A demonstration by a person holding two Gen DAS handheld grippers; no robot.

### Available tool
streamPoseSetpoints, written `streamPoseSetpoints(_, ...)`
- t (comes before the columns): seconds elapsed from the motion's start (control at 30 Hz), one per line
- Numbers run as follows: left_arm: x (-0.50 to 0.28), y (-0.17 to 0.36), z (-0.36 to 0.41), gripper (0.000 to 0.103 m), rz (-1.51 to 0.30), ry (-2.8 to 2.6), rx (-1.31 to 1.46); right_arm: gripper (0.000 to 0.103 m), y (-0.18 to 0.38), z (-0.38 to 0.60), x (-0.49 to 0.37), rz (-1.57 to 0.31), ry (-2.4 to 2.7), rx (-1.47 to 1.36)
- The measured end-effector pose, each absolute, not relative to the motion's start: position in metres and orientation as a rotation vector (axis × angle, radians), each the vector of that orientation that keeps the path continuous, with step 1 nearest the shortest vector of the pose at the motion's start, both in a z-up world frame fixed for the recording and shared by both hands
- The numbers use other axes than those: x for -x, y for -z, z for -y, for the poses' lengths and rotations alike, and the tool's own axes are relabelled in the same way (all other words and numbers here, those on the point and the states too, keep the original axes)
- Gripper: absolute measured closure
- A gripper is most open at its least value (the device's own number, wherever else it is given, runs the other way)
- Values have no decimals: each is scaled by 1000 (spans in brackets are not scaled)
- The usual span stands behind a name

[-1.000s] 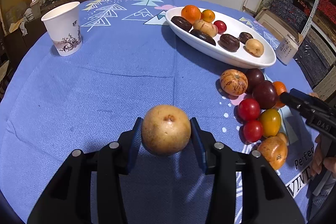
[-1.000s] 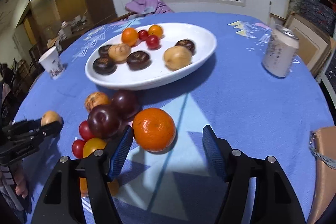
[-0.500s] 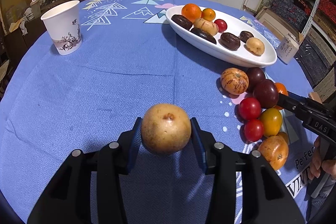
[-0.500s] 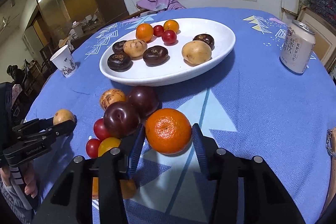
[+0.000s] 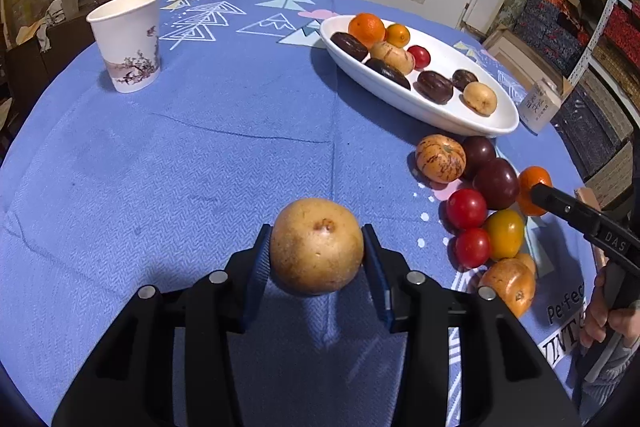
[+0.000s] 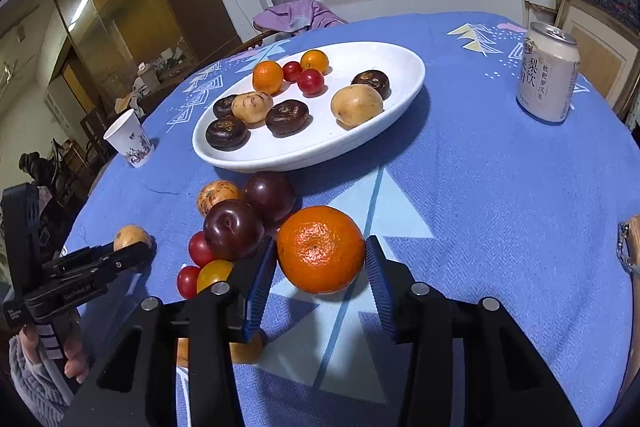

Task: Organize fruits
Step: 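Lower both held fruits onto the white plate and open both tools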

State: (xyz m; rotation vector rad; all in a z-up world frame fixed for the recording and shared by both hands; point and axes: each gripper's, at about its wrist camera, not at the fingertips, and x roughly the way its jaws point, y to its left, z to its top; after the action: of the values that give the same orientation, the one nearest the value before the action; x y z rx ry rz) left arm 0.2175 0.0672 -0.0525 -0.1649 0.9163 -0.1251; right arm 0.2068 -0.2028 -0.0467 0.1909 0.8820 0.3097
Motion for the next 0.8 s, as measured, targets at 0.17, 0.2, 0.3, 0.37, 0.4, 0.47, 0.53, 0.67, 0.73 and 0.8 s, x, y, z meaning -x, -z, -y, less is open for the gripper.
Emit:
streamPoseSetpoints(0.17,-216,20,-60,60,-823,114,120,57,27,213,-204,-822,-308,-234)
streamPoseSetpoints(0.2,-221,12,-55,60,-817,121,107,57,19,216,-205,-799,-304,-246)
streamPoseSetpoints(0.3,-243,-14,-41,60,-789,123,80,57,-5,226,-215,-758,-296,-262)
streamPoseSetpoints(0.37,-261,-29,-30,60,-772,137,93,57,-21,229,-230,-735,-288,-270)
streamPoseSetpoints(0.4,-271,-35,-24,60,-768,148,104,57,-26,230,-235,-727,-283,-270)
streamPoseSetpoints(0.47,-288,-40,-10,60,-770,177,121,57,-33,230,-256,-716,-275,-275)
streamPoseSetpoints(0.53,-303,-36,8,60,-787,211,122,57,-32,228,-277,-726,-270,-287)
streamPoseSetpoints(0.67,-322,-10,37,60,-833,250,72,57,-14,218,-324,-775,-236,-254)
streamPoseSetpoints(0.73,-330,4,43,60,-866,256,59,57,-4,211,-346,-801,-226,-239)
streamPoseSetpoints(0.8,-342,18,46,60,-905,265,63,57,6,205,-364,-822,-222,-234)
